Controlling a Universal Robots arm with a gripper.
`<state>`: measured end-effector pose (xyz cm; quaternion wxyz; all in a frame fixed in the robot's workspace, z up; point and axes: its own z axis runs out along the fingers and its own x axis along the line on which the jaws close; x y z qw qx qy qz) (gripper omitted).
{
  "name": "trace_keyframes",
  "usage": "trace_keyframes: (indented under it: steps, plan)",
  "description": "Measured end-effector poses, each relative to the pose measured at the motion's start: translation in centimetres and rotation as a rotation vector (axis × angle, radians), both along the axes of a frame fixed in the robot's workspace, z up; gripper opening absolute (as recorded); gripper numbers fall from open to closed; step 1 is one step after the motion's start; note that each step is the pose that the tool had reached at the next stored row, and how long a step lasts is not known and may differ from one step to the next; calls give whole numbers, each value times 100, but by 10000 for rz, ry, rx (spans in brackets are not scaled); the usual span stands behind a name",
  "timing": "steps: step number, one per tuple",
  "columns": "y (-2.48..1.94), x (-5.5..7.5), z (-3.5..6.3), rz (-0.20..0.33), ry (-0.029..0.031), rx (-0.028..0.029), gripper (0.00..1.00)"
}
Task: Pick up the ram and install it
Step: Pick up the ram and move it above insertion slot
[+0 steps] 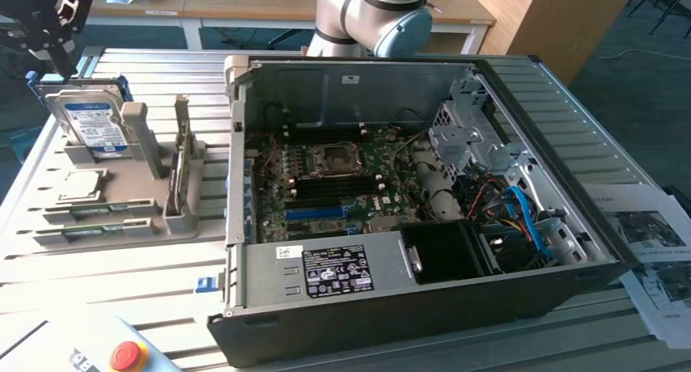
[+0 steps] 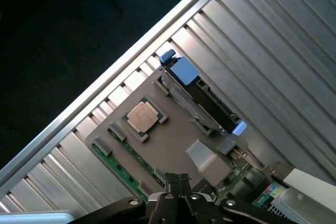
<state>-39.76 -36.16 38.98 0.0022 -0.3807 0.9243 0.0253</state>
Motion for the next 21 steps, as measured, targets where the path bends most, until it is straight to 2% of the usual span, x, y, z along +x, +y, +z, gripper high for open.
trace_keyframes:
  steps: [21]
  plan:
    - [0,0,-7,3832,0,0,10]
